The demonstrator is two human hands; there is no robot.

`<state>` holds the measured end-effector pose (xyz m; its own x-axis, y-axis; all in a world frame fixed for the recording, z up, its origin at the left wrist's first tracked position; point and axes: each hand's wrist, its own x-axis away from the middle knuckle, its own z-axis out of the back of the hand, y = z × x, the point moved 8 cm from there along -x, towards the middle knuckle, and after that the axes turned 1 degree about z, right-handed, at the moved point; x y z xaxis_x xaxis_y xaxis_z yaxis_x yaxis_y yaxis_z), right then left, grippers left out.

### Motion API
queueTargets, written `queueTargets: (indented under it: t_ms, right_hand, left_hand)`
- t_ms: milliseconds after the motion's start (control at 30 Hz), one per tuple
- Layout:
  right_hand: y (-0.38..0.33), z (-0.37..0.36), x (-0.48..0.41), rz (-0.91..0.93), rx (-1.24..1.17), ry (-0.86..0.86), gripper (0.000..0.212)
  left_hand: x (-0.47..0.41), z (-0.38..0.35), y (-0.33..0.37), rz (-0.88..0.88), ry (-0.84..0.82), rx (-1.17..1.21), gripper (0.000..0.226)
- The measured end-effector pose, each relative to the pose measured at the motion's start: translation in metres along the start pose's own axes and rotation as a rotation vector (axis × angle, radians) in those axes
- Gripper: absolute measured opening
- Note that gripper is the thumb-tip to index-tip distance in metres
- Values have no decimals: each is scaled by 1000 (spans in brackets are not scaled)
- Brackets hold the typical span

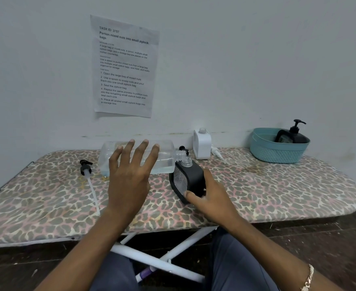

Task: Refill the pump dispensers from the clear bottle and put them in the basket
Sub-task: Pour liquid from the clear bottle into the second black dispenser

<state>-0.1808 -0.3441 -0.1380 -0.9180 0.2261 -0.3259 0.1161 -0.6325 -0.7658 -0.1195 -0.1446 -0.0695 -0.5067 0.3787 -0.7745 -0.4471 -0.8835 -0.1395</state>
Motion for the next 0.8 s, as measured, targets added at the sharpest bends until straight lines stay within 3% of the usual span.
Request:
queueTargets:
  t_ms: [800]
  right_hand:
    - [-2,0,1,6,-14,-6,47]
  left_hand:
    - [-1,-1,0,2,-21,5,82]
